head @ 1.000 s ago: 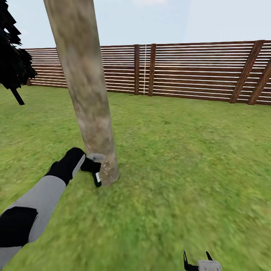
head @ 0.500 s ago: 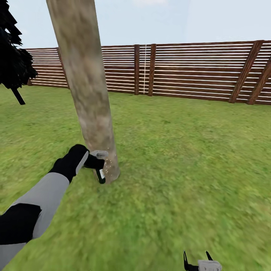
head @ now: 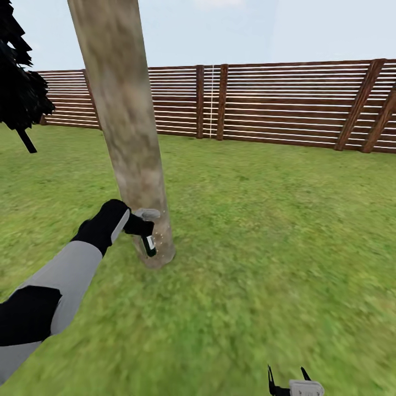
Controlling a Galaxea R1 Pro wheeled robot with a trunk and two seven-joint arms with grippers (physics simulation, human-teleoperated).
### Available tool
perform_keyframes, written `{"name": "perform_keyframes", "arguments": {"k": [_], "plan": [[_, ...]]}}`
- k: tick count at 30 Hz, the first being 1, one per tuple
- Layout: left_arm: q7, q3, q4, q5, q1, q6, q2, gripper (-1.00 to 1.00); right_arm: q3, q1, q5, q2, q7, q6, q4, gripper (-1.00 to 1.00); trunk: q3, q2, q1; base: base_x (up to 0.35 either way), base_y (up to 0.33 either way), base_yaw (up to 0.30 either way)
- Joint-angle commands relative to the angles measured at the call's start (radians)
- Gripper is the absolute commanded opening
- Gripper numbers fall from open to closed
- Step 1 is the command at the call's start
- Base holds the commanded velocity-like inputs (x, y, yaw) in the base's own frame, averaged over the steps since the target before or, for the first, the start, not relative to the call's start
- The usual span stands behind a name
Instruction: In the garden, pick up the pesticide atomizer on the floor and spray pesticide onto both trees until each tree trunk is fully covered.
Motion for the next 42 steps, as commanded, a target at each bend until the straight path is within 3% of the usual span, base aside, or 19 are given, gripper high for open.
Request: {"name": "perform_keyframes", "arguments": {"k": [1,4,10,11,14,19,21,23,26,28,30,34,35,36,38,39,41,42], "plan": [[0.001,-0.001,0.001,-0.009,-0.017,-0.001,-0.021,-1.0,0.0,0.0,0.0,0.0,0.0,0.001,0.0,1.0,0.0,0.0,0.0,0.0,0.0,0.0],[0.001,-0.001,0.003,-0.01,-0.033,0.0,-0.023,-1.0,0.0,0.0,0.0,0.0,0.0,0.0,0.0,1.0,0.0,0.0,0.0,0.0,0.0,0.0],[0.0,0.003,0.004,-0.006,-0.032,0.001,0.093,-1.0,0.0,0.0,0.0,0.0,0.0,0.001,0.0,1.0,0.0,0.0,0.0,0.0,0.0,0.0],[0.0,0.003,0.004,-0.006,-0.032,0.001,0.098,-1.0,0.0,0.0,0.0,0.0,0.0,0.001,0.0,1.0,0.0,0.0,0.0,0.0,0.0,0.0],[0.001,0.002,0.002,-0.005,-0.031,0.001,0.091,-1.0,0.0,0.0,0.0,0.0,0.0,0.001,0.0,1.0,0.0,0.0,0.0,0.0,0.0,0.0],[0.0,-0.001,0.002,-0.005,-0.054,0.001,0.019,-1.0,0.0,0.0,0.0,0.0,0.0,0.001,0.0,1.0,0.0,0.0,0.0,0.0,0.0,0.0],[0.001,-0.004,0.007,-0.005,-0.067,0.001,0.013,-1.0,0.0,0.0,0.0,0.0,0.0,0.0,0.0,1.0,0.0,0.0,0.0,0.0,0.0,0.0],[0.001,-0.003,0.006,-0.008,-0.07,0.001,0.036,-1.0,0.0,0.0,0.0,0.0,0.0,0.001,0.0,1.0,0.0,0.0,0.0,0.0,0.0,0.0],[0.0,0.002,0.006,-0.007,-0.07,0.001,0.115,-1.0,0.0,0.0,0.0,0.0,0.0,0.001,0.0,1.0,0.0,0.0,0.0,0.0,0.0,0.0],[0.0,0.002,0.008,-0.006,-0.068,0.001,0.132,-1.0,0.0,0.0,0.0,0.0,0.0,0.001,0.0,1.0,0.0,0.0,0.0,0.0,0.0,0.0],[0.0,-0.001,0.003,-0.005,-0.068,0.001,0.112,-1.0,0.0,0.0,0.0,0.0,0.0,0.001,0.0,1.0,0.0,0.0,0.0,0.0,0.0,0.0],[0.001,-0.005,0.003,-0.009,-0.093,0.001,0.016,-1.0,0.0,0.0,0.0,0.0,0.0,0.001,0.0,1.0,0.0,0.0,0.0,0.0,0.0,0.0],[0.001,-0.006,0.004,-0.01,-0.103,0.001,0.001,-1.0,0.0,0.0,0.001,0.0,0.0,0.001,0.0,1.0,0.0,0.0,0.0,0.0,0.0,0.0],[0.001,-0.006,0.004,-0.01,-0.105,0.001,0.002,-1.0,0.0,0.0,0.001,0.0,0.0,0.001,0.0,1.0,0.0,0.0,0.0,0.0,0.0,0.0],[0.001,-0.005,0.004,-0.011,-0.103,0.001,0.024,-1.0,0.0,0.0,0.0,0.0,0.0,0.001,0.0,1.0,0.0,0.0,0.0,0.0,0.0,0.0],[0.001,-0.005,0.004,-0.011,-0.101,0.002,0.047,-1.0,0.0,0.0,0.001,0.0,0.001,0.001,0.0,1.0,0.0,0.0,0.0,0.0,0.0,0.0],[0.0,-0.001,0.011,-0.009,-0.097,0.002,0.118,-1.0,0.0,0.0,0.0,0.0,0.001,0.001,0.0,1.0,0.0,0.0,0.0,0.0,0.0,0.0],[0.0,-0.001,0.013,-0.009,-0.095,0.002,0.135,-1.0,0.0,0.0,0.001,0.0,0.001,0.001,0.0,1.0,0.0,0.0,0.0,0.0,0.0,0.0]]}}
